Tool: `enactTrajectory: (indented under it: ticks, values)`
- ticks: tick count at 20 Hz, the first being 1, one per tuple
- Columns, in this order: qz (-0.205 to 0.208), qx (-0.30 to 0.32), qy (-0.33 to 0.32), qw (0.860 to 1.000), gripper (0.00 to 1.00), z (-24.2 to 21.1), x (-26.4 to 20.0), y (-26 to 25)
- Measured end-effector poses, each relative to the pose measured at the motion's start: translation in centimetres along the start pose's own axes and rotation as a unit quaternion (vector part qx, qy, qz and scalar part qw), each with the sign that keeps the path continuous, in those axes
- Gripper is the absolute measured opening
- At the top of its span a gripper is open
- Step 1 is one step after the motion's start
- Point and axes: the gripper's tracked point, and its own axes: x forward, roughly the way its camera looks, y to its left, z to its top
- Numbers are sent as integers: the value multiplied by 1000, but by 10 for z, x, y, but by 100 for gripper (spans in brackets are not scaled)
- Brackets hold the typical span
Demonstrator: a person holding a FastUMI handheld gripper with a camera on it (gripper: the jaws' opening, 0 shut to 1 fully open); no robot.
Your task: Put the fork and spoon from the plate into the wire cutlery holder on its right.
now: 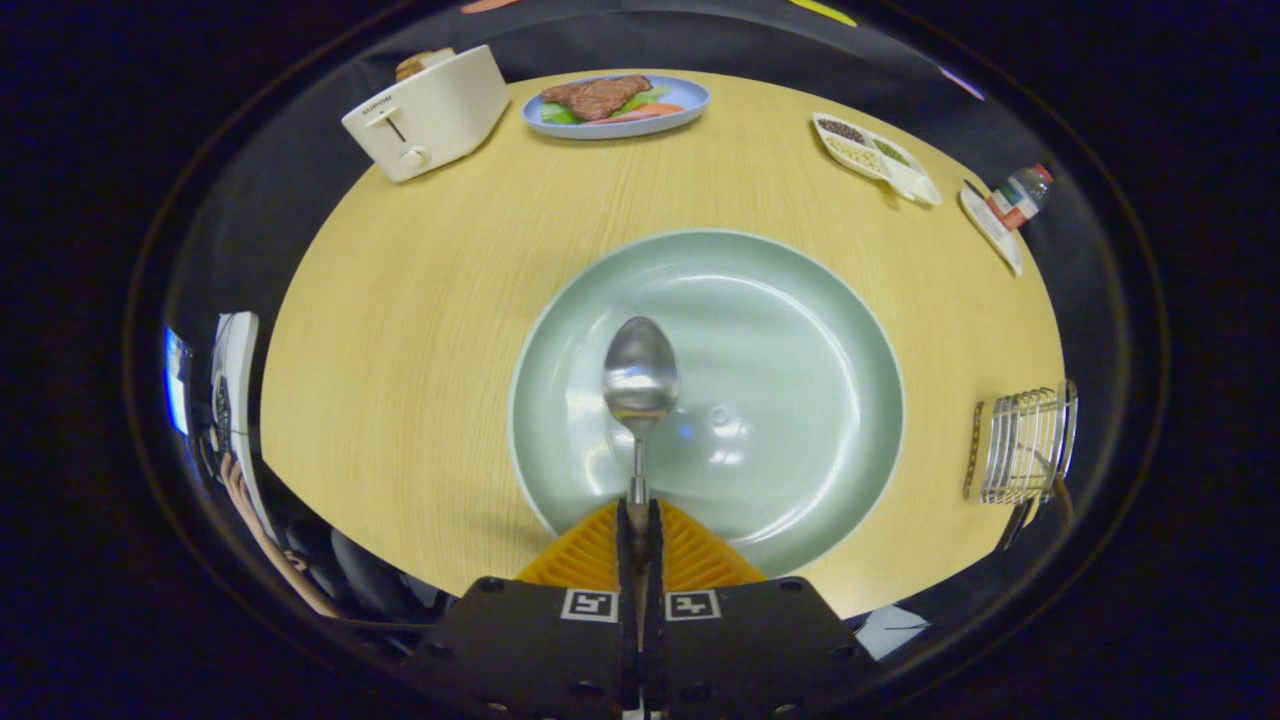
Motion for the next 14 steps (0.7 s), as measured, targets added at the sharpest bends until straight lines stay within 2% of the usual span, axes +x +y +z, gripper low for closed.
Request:
enactTrajectory:
  ticks: [7,14]
  values:
    - [9,0,-18,1000,2,2,-27,-14]
    - [7,13,-58,998,2,0,-82,-77]
